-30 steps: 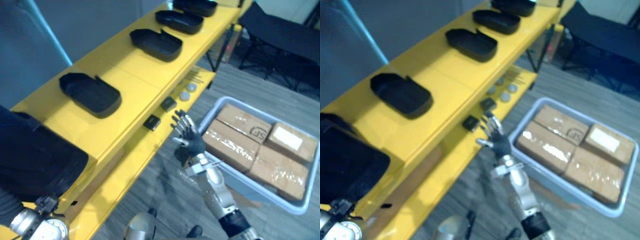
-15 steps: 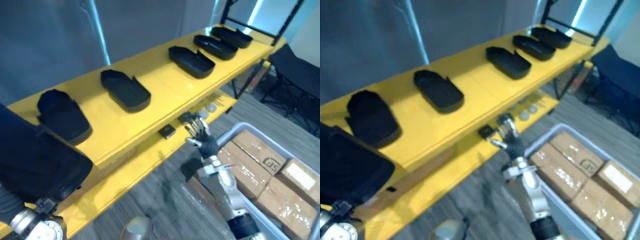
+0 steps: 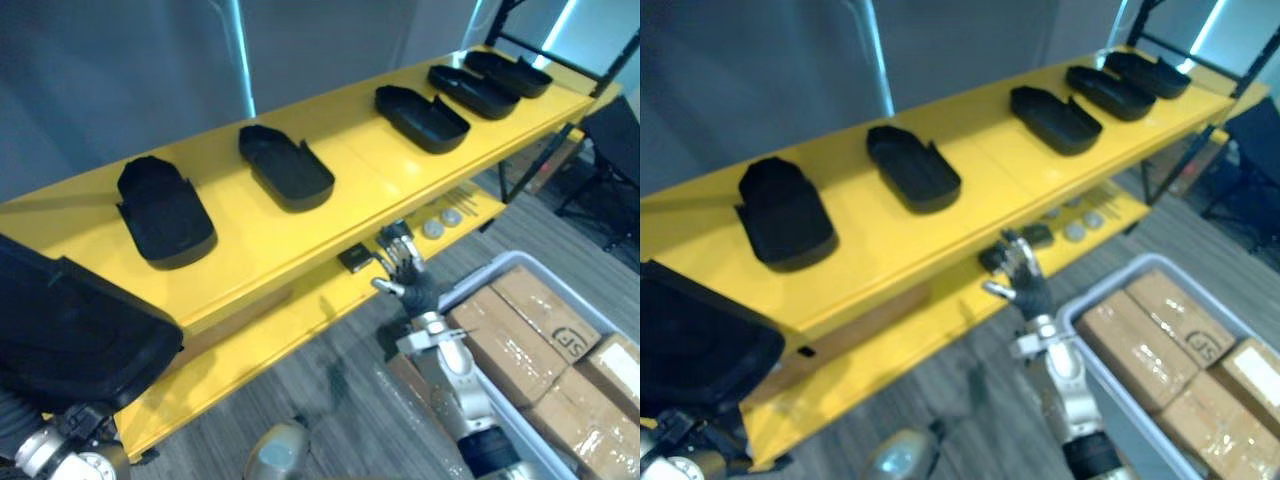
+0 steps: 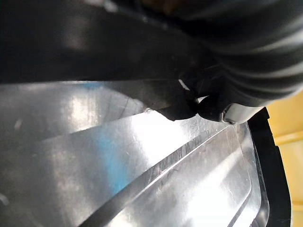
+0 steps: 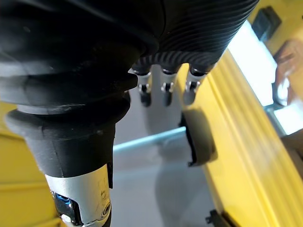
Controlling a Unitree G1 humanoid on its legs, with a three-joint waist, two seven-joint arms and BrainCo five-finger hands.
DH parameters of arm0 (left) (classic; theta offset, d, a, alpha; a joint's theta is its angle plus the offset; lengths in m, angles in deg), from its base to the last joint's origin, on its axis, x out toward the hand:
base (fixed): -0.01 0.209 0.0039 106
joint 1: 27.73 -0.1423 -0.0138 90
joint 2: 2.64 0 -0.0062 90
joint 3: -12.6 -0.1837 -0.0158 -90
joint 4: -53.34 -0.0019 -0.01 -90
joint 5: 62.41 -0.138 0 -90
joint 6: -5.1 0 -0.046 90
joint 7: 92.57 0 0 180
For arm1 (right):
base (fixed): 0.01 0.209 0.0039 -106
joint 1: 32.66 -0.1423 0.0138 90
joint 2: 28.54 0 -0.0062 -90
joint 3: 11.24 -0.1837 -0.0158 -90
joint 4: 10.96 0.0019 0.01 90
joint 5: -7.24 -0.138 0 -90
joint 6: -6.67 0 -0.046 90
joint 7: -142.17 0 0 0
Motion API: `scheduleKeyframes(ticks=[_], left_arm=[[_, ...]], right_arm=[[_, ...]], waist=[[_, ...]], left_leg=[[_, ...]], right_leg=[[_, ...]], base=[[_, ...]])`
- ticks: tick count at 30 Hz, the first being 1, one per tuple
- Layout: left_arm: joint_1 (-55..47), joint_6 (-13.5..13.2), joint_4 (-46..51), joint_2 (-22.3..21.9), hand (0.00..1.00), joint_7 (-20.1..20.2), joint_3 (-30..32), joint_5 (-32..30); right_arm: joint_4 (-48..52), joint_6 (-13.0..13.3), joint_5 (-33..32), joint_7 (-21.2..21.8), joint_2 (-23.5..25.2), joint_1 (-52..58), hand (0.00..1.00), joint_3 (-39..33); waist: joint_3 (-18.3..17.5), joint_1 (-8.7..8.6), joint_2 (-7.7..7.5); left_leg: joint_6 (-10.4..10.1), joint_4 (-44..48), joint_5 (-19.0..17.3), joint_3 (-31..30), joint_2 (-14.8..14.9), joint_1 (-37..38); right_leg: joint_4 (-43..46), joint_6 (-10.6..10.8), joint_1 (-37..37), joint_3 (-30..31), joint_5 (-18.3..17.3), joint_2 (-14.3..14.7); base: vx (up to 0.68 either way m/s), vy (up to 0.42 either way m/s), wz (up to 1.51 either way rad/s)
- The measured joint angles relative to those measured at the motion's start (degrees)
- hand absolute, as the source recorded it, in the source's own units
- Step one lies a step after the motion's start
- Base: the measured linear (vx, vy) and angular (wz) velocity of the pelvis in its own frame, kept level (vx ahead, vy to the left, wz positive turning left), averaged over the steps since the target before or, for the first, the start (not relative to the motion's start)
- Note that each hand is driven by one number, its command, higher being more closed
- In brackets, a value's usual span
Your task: Walk over and take plastic housings, then place them on the shelf
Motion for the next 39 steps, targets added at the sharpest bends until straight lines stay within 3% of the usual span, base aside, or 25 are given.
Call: scheduleKeyframes(ticks=[2,4,12,16,17,23,25,34,39], left_arm=[[0.7,-0.3,0.0,1.6,1.0,0.5,-1.9,-0.1],[1.8,-0.5,0.0,3.6,1.0,0.8,-3.2,-0.1],[1.4,-0.9,0.6,3.8,1.0,-0.1,-3.3,-4.3],[1.8,-2.6,2.1,5.6,1.0,-0.1,-3.3,-6.8],[1.8,-3.2,2.6,5.8,1.0,-0.2,-3.1,-6.8],[2.3,-7.0,5.2,5.7,1.0,-2.1,-3.0,-6.9],[3.1,-7.1,5.8,5.5,1.0,-2.1,-3.0,-8.0],[3.7,-7.0,6.1,4.7,1.0,-1.7,-3.5,-9.1],[2.6,-7.0,6.0,2.9,1.0,-1.7,-3.4,-9.1]], right_arm=[[0.3,0.3,0.1,0.1,-0.5,0.9,0.0,-0.6],[1.2,0.4,1.1,0.5,-0.6,2.9,0.0,-2.4],[3.5,2.5,3.4,2.3,-0.6,3.6,0.0,-3.1],[4.4,3.8,3.8,2.3,-0.5,3.6,0.0,-2.8],[4.5,4.0,4.7,2.3,-0.5,3.6,0.0,-2.6],[4.6,5.4,5.0,2.3,0.0,4.5,0.0,-2.1],[5.0,6.6,5.0,2.4,0.5,4.6,0.0,-2.4],[5.7,7.7,5.0,3.6,1.8,4.9,0.0,-3.4],[5.7,8.2,4.8,7.1,1.9,5.0,0.0,-3.3]], waist=[[-0.2,-1.22,-0.29],[-0.4,-1.4,-0.65],[-0.4,-1.16,-0.69],[-0.3,-1.99,-1.23],[-0.2,-2.36,-1.06],[-0.5,-2.71,-1.01],[-0.6,-2.72,-1.07],[-0.8,-3.14,-0.63],[-1.7,-3.15,0.38]], left_leg=[[0.0,-1.7,1.5,-3.4,-1.4,0.6],[-0.2,-2.9,3.3,-5.8,-2.1,0.9],[-0.3,-2.8,3.8,-3.7,-1.7,1.1],[-0.5,-2.8,3.6,-1.8,-1.5,-0.4],[-0.6,-2.7,3.8,-0.5,-1.2,-0.9],[-1.2,-2.8,5.0,0.1,1.4,-1.6],[-1.8,-2.6,5.6,0.6,1.8,-1.5],[-1.8,-3.7,5.5,1.9,2.7,0.4],[-1.6,-3.3,5.3,2.2,2.8,0.4]], right_leg=[[2.3,-0.4,-0.2,5.2,-0.1,-0.5],[4.9,-1.0,-0.7,8.7,-0.4,-0.9],[4.1,-2.9,0.6,11.9,-1.5,0.0],[1.3,-5.9,1.0,13.3,-6.0,0.5],[0.8,-4.9,0.9,13.5,-7.2,0.6],[1.3,-4.5,-0.6,14.4,-7.2,2.4],[2.0,-2.5,-0.7,14.7,-6.0,2.7],[2.8,-3.4,0.0,16.0,-6.6,3.0],[4.0,-3.3,-0.5,16.3,-6.8,2.9]], base=[[0.13,0.116,1.03],[0.12,0.013,0.93],[0.01,-0.016,0.09],[-0.13,-0.017,-0.05],[-0.18,-0.05,-0.03],[-0.08,-0.043,-0.04],[0.03,-0.055,-0.07],[-0.02,-0.014,-0.08],[-0.03,0.004,-0.03]])
